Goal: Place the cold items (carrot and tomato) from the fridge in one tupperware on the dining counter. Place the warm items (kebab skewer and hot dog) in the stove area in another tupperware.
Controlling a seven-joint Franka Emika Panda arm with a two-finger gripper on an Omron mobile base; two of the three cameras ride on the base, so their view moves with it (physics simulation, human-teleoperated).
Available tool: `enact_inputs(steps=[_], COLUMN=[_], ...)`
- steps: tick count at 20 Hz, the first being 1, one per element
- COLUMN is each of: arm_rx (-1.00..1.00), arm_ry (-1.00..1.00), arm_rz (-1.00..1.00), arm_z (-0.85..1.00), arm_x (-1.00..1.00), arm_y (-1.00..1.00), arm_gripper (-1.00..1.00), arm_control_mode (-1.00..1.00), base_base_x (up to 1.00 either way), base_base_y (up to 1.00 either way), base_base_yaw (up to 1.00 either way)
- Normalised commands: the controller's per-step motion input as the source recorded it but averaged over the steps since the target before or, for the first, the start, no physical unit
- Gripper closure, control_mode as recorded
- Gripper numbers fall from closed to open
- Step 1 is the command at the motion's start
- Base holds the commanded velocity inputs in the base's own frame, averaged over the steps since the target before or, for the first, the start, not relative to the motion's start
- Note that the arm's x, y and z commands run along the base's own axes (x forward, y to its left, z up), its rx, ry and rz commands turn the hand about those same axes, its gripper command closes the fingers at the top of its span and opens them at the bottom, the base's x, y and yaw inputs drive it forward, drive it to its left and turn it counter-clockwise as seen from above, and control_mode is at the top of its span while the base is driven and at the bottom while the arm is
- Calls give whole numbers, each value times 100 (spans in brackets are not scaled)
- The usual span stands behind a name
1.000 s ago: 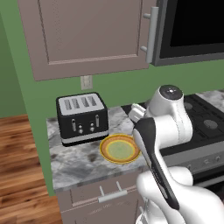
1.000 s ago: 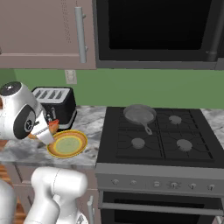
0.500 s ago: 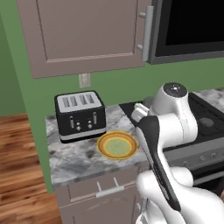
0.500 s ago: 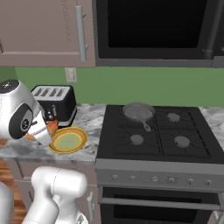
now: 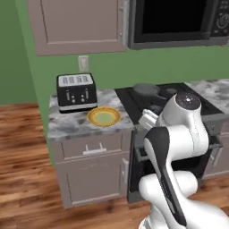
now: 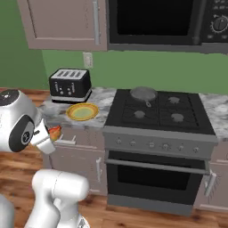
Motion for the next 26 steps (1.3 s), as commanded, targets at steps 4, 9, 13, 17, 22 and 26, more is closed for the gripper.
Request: enact_inputs(steps=[4, 9, 13, 17, 22, 26], arm_rx=[0, 0, 0, 0, 0, 0], arm_ry=[0, 0, 0, 0, 0, 0], arm_rz=[0, 0, 0, 0, 0, 0], arm_z=[0, 0, 0, 0, 0, 0], arm_x=[0, 0, 0, 0, 0, 0], arm_y=[0, 0, 0, 0, 0, 0], arm_gripper=[100, 100, 100, 100, 100, 100], arm_control_mode=[100, 100, 100, 100, 100, 100], base_base_x=[-75, -41, -41, -35, -31, -38], base_base_y=[3, 9, 9, 14, 20, 22], base_base_yaw=[62, 77, 79, 82, 82, 81])
